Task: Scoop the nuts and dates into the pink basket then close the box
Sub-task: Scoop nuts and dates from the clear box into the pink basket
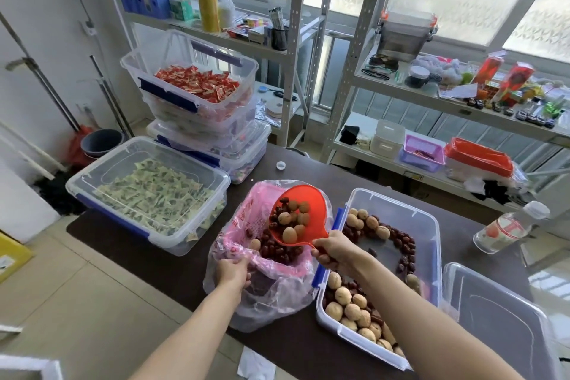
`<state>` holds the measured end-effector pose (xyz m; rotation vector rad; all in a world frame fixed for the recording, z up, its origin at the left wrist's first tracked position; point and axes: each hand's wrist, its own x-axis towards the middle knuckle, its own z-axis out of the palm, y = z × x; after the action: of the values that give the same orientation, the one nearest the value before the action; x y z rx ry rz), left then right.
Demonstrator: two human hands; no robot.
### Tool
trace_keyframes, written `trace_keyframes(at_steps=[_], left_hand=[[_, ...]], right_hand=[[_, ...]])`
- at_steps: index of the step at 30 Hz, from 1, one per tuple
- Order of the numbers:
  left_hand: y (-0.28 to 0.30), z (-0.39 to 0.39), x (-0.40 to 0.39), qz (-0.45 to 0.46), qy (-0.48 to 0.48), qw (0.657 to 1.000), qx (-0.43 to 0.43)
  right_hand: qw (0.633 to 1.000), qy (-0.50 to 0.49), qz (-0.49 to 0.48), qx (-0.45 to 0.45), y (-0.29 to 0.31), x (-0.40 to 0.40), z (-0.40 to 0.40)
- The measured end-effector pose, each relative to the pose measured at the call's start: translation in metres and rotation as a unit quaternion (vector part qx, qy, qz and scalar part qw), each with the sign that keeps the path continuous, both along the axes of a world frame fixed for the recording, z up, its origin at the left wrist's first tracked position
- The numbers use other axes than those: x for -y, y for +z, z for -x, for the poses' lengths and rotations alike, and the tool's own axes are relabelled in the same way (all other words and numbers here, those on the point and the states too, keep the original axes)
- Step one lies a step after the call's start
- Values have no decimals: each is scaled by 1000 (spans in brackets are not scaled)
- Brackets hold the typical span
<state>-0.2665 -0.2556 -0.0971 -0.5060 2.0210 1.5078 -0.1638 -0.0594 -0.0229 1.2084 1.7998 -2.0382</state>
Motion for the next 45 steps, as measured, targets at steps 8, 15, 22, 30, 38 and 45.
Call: trace_keyframes(at_steps=[8,15,22,30,38,45], left_hand=[[-3,5,-15,22,-3,1000,16],[-7,9,-20,0,8,1000,29],[-18,15,-17,-6,1,999,54],[-9,13,-18,-34,19,997,62],[-1,7,-17,-15,26,999,44],[10,1,-14,15,21,999,23]], right_hand=[[987,65,-130,69,-9,18,20],[947,149,-271,82,-12,29,35],[907,205,-359,85,-8,33,44],[846,220,-474,105,-3,35,43],[787,210,-573,93,-1,23,33],[794,166,-579,84,7,13,18]])
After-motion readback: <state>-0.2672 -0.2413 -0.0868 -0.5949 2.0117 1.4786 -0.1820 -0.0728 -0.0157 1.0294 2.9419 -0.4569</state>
